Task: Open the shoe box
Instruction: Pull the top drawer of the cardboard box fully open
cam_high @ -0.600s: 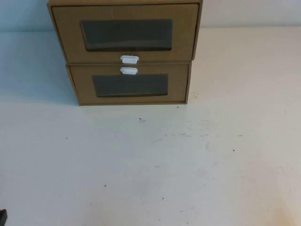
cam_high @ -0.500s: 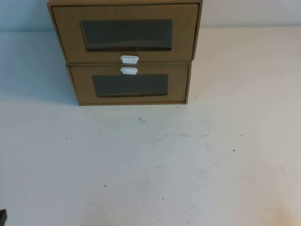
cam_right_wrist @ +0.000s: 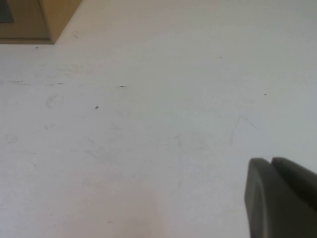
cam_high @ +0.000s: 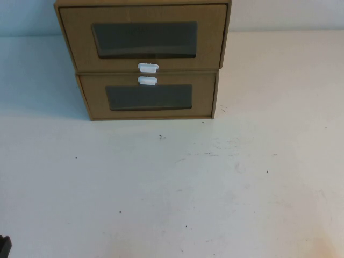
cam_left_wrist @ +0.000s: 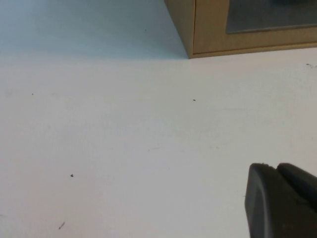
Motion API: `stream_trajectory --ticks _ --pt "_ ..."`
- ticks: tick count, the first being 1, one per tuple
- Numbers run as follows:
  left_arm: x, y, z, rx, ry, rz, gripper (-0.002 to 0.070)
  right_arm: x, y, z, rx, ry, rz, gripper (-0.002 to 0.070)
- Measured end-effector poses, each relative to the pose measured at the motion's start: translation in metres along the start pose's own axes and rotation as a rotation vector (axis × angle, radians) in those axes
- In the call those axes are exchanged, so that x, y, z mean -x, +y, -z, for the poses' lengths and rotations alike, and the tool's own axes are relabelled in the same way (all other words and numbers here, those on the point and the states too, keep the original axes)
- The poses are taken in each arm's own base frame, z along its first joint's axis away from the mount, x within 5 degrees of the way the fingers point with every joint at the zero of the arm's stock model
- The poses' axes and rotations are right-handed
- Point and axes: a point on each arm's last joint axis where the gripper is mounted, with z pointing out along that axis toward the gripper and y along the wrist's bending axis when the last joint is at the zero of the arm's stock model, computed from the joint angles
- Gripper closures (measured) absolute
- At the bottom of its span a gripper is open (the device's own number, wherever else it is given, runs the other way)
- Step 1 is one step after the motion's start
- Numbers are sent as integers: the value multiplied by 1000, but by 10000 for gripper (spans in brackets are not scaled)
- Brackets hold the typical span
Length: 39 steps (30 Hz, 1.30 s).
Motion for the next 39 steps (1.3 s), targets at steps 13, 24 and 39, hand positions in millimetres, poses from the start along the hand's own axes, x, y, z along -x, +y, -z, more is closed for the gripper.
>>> stream_trajectory --ticks 13,24,39 --pt "1 0 0 -4 -12 17 678 0 0 0 0 -4 0 692" --pt "5 0 0 0 -60 21 678 8 0 0 1 -83 -12 692" --pt "42 8 11 -20 -495 446 678 55 -7 19 -17 -661 -179 692"
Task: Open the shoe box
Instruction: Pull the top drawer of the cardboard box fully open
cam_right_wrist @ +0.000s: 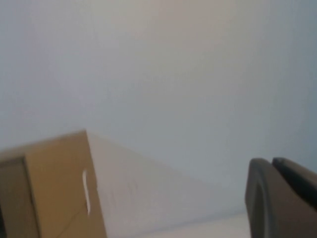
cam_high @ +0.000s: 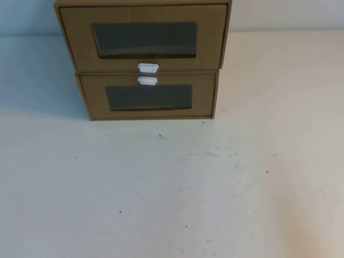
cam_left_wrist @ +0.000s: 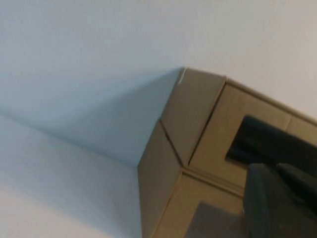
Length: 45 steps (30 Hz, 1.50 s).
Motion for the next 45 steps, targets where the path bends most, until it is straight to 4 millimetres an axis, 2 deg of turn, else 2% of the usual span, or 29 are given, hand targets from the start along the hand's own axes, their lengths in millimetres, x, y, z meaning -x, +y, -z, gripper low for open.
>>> stream_trajectory --ticks 4,8,11,14,18,20,23,27,31,36,39,42,45 --pt "13 0 1 -7 -139 43 678 22 -1 3 -9 -242 -38 692" --pt "41 -1 10 -37 -466 121 678 46 0 8 3 -444 -92 692" --pt "62 -2 21 -61 -692 159 678 82 10 12 45 -581 -95 692" --pt "92 -13 29 -99 -795 204 678 127 23 22 104 -728 -61 692" --pt "138 -38 39 -175 -799 222 678 191 43 41 180 -900 -13 692" --pt "161 -51 44 -195 -780 189 678 221 53 45 225 -925 -19 692" --pt "190 -70 36 -193 -697 108 678 253 65 40 268 -846 -66 692" --pt "215 -92 9 -187 -494 -2 678 280 76 18 228 -636 -18 692" --pt "221 -106 -35 -170 -238 -75 678 284 80 -28 144 -430 157 692" --pt "204 -106 -83 -131 -14 -100 678 258 77 -83 89 -196 263 692" --pt "192 -102 -103 -110 65 -87 678 250 77 -98 86 -152 275 692" --pt "183 -100 -118 -97 121 -55 678 246 77 -108 95 -131 212 692" --pt "173 -97 -133 -79 173 -44 678 231 78 -128 112 -49 192 692"
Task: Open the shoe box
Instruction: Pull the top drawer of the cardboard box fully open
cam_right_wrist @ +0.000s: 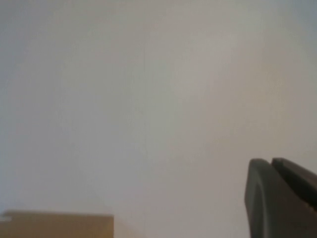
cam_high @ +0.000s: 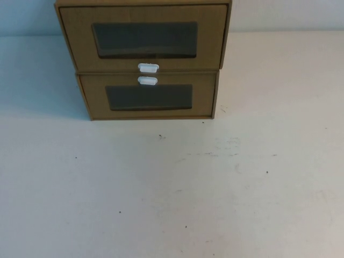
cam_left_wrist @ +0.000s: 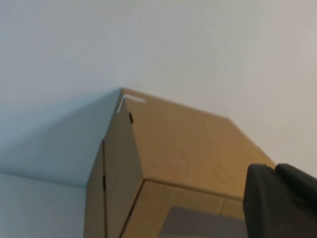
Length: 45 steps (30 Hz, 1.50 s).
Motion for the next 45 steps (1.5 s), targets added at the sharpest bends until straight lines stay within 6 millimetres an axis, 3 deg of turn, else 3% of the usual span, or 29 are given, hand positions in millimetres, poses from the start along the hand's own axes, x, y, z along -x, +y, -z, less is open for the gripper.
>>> stream_trajectory --ticks 6,11,18,23,27,32,37,40,45 --pt "-13 3 -45 -1 229 -123 678 -59 23 -53 159 263 214 692" --pt "-15 3 -87 -51 353 -267 678 -123 65 -87 349 470 370 692" --pt "-5 -13 -140 -259 425 -361 678 -186 128 -97 615 571 603 692" --pt "-4 -19 -173 -377 468 -318 678 -235 170 -97 768 673 781 692" --pt "-18 -13 -194 -430 537 -239 678 -253 197 -103 797 725 1037 692" --pt "-29 -7 -205 -431 573 -167 678 -236 237 -116 696 600 1167 692" --pt "-28 -7 -208 -418 551 -131 678 -233 274 -107 703 419 1292 692" --pt "-27 -7 -208 -413 545 -101 678 -252 290 -107 667 343 1385 692" --pt "-26 -8 -209 -412 541 -84 678 -298 299 -108 570 420 1459 692"
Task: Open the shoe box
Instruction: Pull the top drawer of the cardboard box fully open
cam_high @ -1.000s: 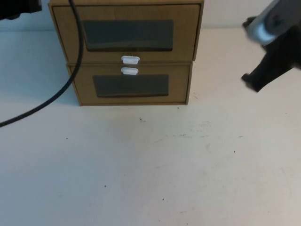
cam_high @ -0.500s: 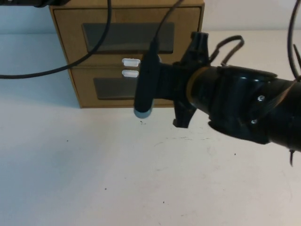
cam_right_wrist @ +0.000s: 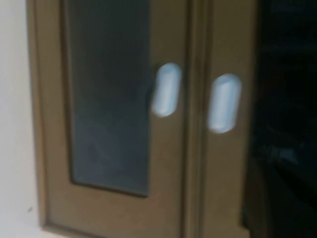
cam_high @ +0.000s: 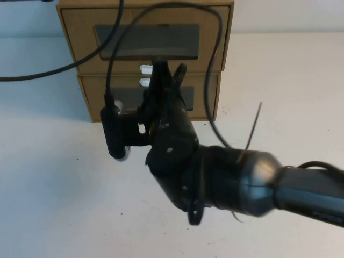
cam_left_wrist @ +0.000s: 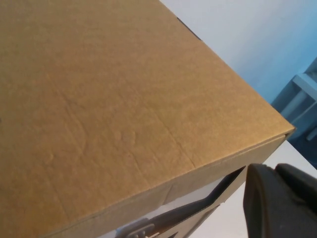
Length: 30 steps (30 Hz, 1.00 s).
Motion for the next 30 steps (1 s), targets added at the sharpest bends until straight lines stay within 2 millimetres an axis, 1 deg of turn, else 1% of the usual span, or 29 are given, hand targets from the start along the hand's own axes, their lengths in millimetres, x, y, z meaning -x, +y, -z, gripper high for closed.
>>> stream_trajectory --ticks 3,6,8,10,12,15,18,21,30 --pt "-1 -1 0 -10 6 3 678 1 16 -12 1 60 -39 690" --pt "-2 -3 0 -37 20 13 678 5 21 -19 -9 79 -94 663" --pt "-3 -5 0 -50 32 14 678 8 19 -22 -18 78 -133 621" --pt "-4 -6 0 -62 45 14 678 11 14 -26 -28 65 -176 560" --pt "-5 -6 0 -70 54 13 678 10 7 -32 -38 56 -206 484" --pt "-5 -7 0 -76 60 13 678 3 0 -43 -49 63 -234 437" --pt "-6 -7 0 -77 61 13 678 -6 -4 -54 -48 69 -249 428" --pt "-6 -7 0 -77 61 13 678 -9 -6 -59 -38 54 -256 427" --pt "-5 -7 0 -78 60 15 678 -4 13 -70 19 9 -237 427"
